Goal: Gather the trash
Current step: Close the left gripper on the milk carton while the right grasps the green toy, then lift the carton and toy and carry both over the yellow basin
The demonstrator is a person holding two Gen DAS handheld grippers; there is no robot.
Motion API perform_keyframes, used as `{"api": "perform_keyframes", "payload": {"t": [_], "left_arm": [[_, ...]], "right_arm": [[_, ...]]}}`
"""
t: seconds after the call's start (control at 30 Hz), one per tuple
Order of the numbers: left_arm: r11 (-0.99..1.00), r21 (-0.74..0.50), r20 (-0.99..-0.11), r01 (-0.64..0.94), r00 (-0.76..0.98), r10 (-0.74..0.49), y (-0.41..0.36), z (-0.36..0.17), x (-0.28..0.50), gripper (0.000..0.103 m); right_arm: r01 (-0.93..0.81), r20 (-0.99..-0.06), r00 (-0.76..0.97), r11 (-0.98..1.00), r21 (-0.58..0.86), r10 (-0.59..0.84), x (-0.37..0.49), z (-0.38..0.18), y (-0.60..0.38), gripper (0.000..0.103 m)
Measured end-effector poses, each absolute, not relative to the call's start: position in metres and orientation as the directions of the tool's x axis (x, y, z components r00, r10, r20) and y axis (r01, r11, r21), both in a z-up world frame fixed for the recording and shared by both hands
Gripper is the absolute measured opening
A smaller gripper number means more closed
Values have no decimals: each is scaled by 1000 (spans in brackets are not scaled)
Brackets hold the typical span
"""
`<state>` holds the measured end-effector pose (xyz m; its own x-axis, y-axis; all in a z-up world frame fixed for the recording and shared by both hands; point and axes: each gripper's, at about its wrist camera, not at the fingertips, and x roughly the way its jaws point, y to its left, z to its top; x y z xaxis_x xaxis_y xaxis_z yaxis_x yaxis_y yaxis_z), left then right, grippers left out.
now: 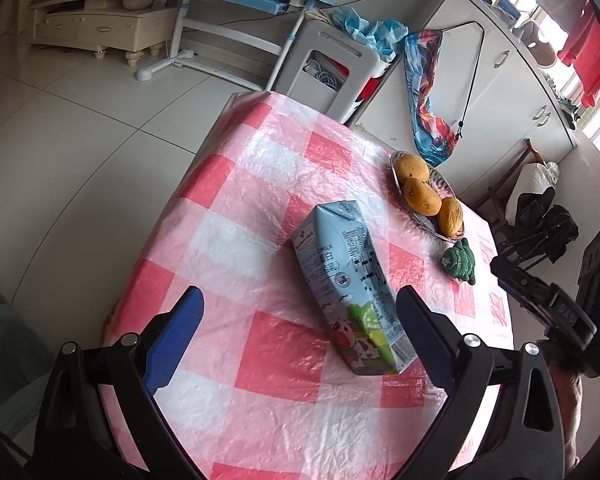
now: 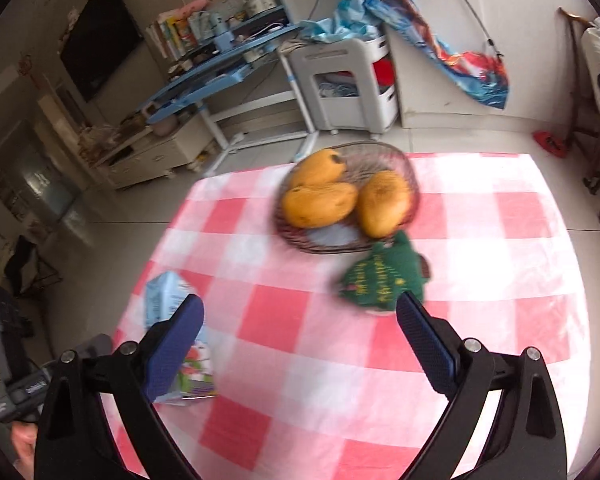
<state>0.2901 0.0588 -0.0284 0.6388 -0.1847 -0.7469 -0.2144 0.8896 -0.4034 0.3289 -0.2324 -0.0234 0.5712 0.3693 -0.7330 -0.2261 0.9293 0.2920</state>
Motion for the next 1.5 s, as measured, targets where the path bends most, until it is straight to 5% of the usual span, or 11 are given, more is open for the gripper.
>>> {"api": "perform_keyframes", "payload": {"t": [0.23, 0.47, 0.6, 0.67, 0.97, 1.5], "left_arm": [[897, -351, -780, -267, 614, -122, 28, -37, 315, 93], [921, -267, -828, -284, 557, -68, 15, -55, 346, 92], [930, -293, -820, -224, 560, -124, 13, -53, 349, 59], [931, -306, -814, -199, 561, -148, 13, -51, 347, 52], [950, -294, -745, -106, 648, -158, 19, -22, 296, 52], [956, -283, -694, -84, 706, -143, 35, 12, 142, 52]], "right_arm": [[-204, -767, 580, 961, 189, 274, 350, -48, -238, 91], [-181, -805, 558, 976, 117, 200, 372, -64, -227, 70], [-197, -799, 560, 972, 129, 220, 375, -62, -230, 63], [-197, -795, 559, 969, 149, 235, 374, -63, -232, 59], [-251, -734, 534, 907, 337, 420, 338, -39, -226, 57], [-408, -651, 502, 819, 403, 570, 188, -7, -191, 58]]}}
